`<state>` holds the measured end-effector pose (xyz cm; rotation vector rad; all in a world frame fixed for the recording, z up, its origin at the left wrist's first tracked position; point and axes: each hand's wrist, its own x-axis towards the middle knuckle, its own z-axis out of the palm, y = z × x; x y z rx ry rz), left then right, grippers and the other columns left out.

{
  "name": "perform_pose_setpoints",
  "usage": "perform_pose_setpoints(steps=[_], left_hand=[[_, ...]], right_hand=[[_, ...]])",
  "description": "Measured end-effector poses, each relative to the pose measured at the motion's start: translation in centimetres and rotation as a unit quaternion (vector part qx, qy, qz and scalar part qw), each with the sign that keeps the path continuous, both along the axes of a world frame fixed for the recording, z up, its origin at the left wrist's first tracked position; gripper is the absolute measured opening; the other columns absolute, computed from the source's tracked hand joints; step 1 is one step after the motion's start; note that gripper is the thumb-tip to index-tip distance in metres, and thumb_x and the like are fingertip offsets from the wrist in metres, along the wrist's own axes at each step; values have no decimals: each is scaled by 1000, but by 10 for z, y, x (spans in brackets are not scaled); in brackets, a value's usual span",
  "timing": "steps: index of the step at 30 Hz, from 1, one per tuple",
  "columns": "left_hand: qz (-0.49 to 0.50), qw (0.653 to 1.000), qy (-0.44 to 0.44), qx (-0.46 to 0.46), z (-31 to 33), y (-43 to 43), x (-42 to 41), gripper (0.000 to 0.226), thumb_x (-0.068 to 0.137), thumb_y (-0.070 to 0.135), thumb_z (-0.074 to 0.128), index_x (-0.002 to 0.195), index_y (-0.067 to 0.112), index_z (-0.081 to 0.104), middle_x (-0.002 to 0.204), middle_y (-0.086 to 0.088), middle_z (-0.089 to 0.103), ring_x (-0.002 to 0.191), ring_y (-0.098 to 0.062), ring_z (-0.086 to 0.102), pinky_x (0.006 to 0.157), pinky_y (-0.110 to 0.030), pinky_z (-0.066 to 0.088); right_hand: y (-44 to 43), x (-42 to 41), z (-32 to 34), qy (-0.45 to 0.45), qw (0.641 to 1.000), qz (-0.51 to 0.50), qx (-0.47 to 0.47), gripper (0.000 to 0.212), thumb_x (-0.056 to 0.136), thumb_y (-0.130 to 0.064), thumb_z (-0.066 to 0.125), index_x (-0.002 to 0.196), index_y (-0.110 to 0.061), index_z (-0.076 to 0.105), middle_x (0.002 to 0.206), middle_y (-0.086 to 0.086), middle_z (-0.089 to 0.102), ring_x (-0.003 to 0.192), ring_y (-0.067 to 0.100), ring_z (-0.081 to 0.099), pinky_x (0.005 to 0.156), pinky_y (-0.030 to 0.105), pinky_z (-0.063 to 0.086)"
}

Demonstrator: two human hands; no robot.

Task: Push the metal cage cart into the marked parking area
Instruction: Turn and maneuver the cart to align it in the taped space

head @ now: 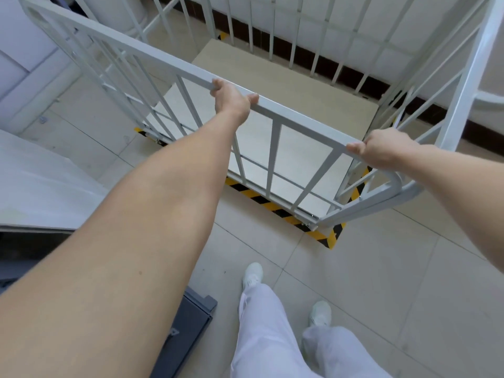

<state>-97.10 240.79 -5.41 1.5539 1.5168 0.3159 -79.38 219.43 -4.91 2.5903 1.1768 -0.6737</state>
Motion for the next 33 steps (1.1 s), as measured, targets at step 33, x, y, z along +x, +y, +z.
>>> perform_pose_setpoints(steps=[33], left_hand=[[29, 999, -28, -6, -7, -20, -18, 87, 91, 26, 62, 151, 5, 3, 151, -9, 32, 137, -24, 37, 112, -29, 28]], right_hand=[[-32, -39, 1, 0, 1000, 3, -7, 69, 97, -57, 23, 105, 3, 57, 89, 19, 48, 83, 34, 50, 75, 36, 43]])
